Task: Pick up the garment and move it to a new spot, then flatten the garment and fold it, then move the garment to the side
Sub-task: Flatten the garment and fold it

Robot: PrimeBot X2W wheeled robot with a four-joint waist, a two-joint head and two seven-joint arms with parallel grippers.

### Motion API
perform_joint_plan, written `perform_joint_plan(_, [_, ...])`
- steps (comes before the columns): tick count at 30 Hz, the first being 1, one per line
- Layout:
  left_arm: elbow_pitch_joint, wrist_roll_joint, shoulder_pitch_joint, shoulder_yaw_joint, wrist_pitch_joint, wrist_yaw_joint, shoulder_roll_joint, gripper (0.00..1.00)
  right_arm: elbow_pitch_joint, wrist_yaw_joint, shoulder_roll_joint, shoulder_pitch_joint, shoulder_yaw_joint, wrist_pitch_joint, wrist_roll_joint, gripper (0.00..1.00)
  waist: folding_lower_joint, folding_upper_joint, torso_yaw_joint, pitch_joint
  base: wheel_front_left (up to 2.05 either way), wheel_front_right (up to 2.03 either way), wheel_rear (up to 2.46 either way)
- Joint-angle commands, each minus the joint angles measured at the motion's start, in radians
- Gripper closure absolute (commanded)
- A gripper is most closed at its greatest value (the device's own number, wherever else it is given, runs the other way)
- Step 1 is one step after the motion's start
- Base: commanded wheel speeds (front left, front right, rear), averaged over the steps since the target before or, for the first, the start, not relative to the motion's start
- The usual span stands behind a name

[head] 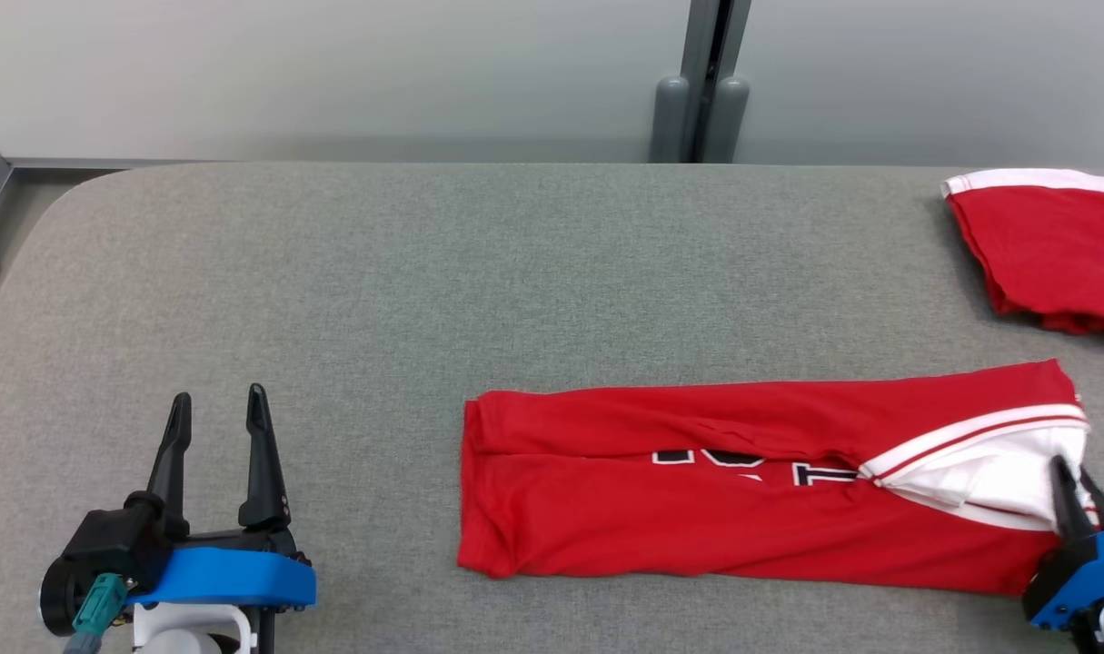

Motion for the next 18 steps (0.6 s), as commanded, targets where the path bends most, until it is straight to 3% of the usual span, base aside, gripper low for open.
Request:
perform_joint_plan(1, [-0.005, 0.008, 0.009, 0.006, -0.002, -0.003, 0.001, 0.00, -0.015, -0.001, -0.010, -0.005, -0.014, 0.004, -0.006, 1.00, 0.0000, 0.0000, -0.006, -0.006, 0.00, 0.00, 0.00])
perform_joint_plan(8, [-0.009, 0.009, 0.023, 0.010, -0.002, -0.003, -0.003, 0.00, -0.116, -0.001, -0.001, 0.013, -0.011, 0.029, -0.010, 1.00, 0.0000, 0.0000, -0.028, -0.009, 0.00, 0.00, 0.00])
perform_joint_plan(18, [-0.015, 0.012, 0.009, 0.014, -0.002, -0.003, -0.006, 0.00, -0.403, -0.001, 0.107, 0.072, 0.136, 0.089, 0.006, 1.00, 0.0000, 0.0000, -0.045, 0.003, 0.00, 0.00, 0.00])
